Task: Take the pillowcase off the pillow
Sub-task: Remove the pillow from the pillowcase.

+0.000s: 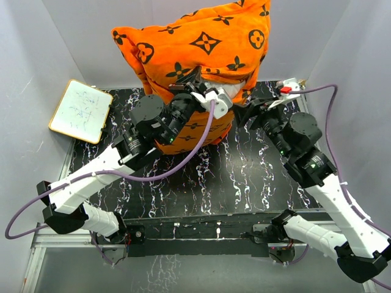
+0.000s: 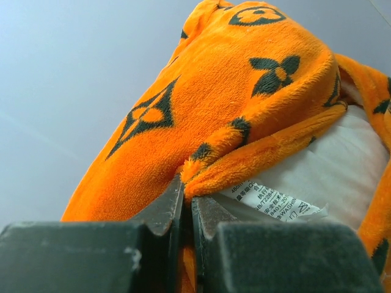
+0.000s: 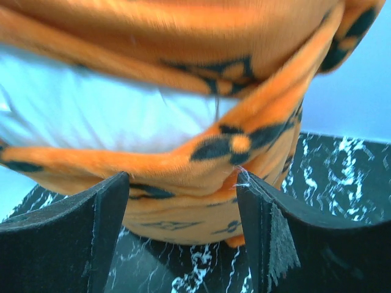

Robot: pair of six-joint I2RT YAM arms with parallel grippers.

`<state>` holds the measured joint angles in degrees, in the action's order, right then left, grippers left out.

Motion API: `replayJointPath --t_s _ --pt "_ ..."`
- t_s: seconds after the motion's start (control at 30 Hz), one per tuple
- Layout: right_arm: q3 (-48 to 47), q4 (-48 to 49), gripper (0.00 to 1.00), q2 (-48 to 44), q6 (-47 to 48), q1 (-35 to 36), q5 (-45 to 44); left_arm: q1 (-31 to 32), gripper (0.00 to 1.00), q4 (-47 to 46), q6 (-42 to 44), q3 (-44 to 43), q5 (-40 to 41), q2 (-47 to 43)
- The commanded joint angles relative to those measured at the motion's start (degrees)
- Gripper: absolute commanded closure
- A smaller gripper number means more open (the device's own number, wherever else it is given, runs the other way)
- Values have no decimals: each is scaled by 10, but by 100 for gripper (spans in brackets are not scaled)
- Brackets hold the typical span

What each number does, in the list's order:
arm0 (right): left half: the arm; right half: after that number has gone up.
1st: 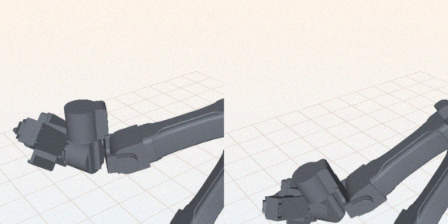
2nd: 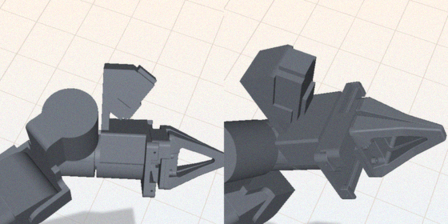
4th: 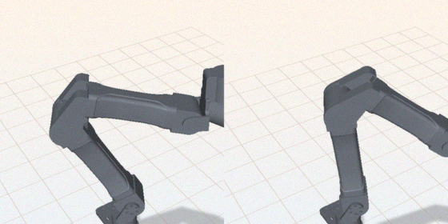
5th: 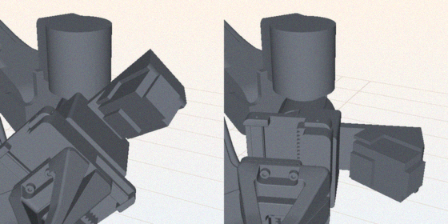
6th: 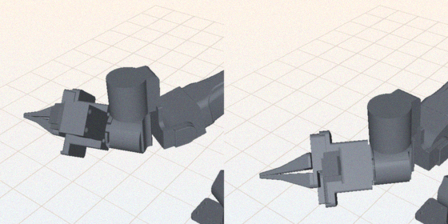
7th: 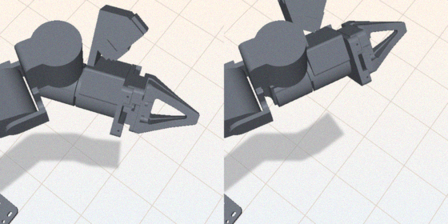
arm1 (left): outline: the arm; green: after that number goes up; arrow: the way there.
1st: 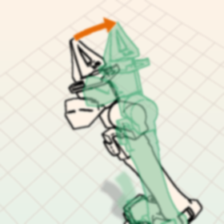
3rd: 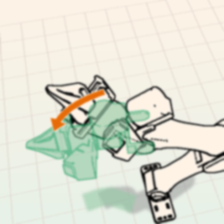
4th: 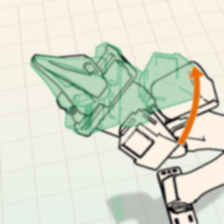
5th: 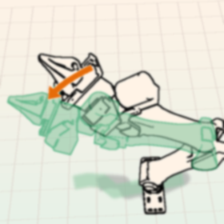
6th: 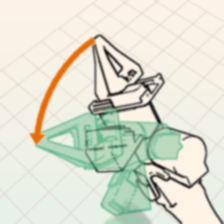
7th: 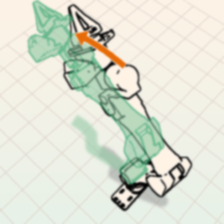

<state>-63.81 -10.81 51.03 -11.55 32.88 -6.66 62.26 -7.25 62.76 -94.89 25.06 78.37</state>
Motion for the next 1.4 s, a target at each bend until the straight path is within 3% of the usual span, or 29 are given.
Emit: replayJointPath --t_s 0.0,0.27,0.57,1.0,1.37 --pt "-95 7 26 5 60 -2 -30 -5 100 -85 -16 -62 -12 -15" --pt "-214 2 26 107 173 -2 -11 -5 100 -42 -42 -85 -4 -8" --pt "-179 97 24 116 248 6 41 -5 100 2 -56 -112 6 -2" --pt "-110 138 22 57 303 17 108 -5 100 46 -96 -159 41 36" --pt "-170 147 24 136 326 18 94 -5 100 78 -108 -175 34 41"
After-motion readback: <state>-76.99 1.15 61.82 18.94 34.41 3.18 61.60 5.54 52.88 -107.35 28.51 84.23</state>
